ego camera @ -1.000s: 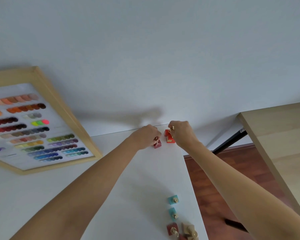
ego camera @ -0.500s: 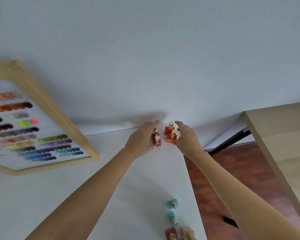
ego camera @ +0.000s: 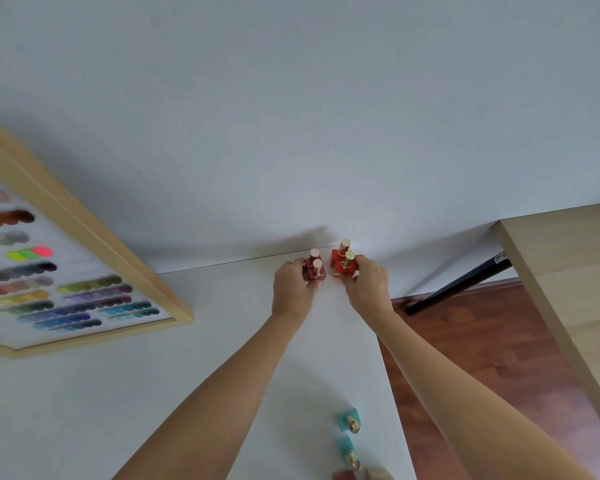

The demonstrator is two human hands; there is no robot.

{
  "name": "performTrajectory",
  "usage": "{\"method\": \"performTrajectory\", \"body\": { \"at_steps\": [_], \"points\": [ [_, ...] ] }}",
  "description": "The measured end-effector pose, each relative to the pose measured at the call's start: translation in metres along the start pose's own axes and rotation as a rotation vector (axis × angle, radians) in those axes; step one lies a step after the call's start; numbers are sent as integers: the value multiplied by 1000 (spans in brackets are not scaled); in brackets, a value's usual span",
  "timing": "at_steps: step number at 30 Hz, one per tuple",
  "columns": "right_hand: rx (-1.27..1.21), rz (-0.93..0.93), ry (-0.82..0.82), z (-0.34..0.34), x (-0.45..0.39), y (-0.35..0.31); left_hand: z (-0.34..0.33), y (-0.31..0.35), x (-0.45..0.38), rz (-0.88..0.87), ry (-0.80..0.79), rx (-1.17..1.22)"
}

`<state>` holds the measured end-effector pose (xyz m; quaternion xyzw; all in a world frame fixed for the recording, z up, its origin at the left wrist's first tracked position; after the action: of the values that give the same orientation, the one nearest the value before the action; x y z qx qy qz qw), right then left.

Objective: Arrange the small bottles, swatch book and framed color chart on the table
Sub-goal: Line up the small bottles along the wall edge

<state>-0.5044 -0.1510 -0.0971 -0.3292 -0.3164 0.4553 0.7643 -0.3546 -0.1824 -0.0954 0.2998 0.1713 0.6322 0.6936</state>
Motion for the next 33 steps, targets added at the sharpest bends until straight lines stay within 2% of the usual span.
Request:
{"method": "performTrajectory", "body": {
  "at_steps": [5, 20, 26, 30, 33],
  "points": [
    [-6, 27, 29, -1, -10, -6, -6, 9, -12, 32, 24, 71],
    [-16, 22, 45, 3, -27, -4, -14, 21, -27, 59, 42, 31],
    [9, 31, -56, 7, -27, -7, -10, 22, -27, 57, -17, 8],
    [-29, -46, -154, 18, -18, -3, -1, 18, -14, 63, -65, -33],
    [-38, -59, -154, 33, 3, 4, 8, 7, 7, 68, -117, -33]
  ]
}}
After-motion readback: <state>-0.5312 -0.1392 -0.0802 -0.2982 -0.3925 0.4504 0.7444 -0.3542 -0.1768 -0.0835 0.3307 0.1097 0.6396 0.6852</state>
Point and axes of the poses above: each hand's wrist, its own x-axis away from the middle knuckle, its own z-axis out of the back of the hand, y = z × x, the point moved 5 cm from there along -x, towards the middle knuckle, and after that the axes turned 13 degrees about -x, right-handed, at the moved point
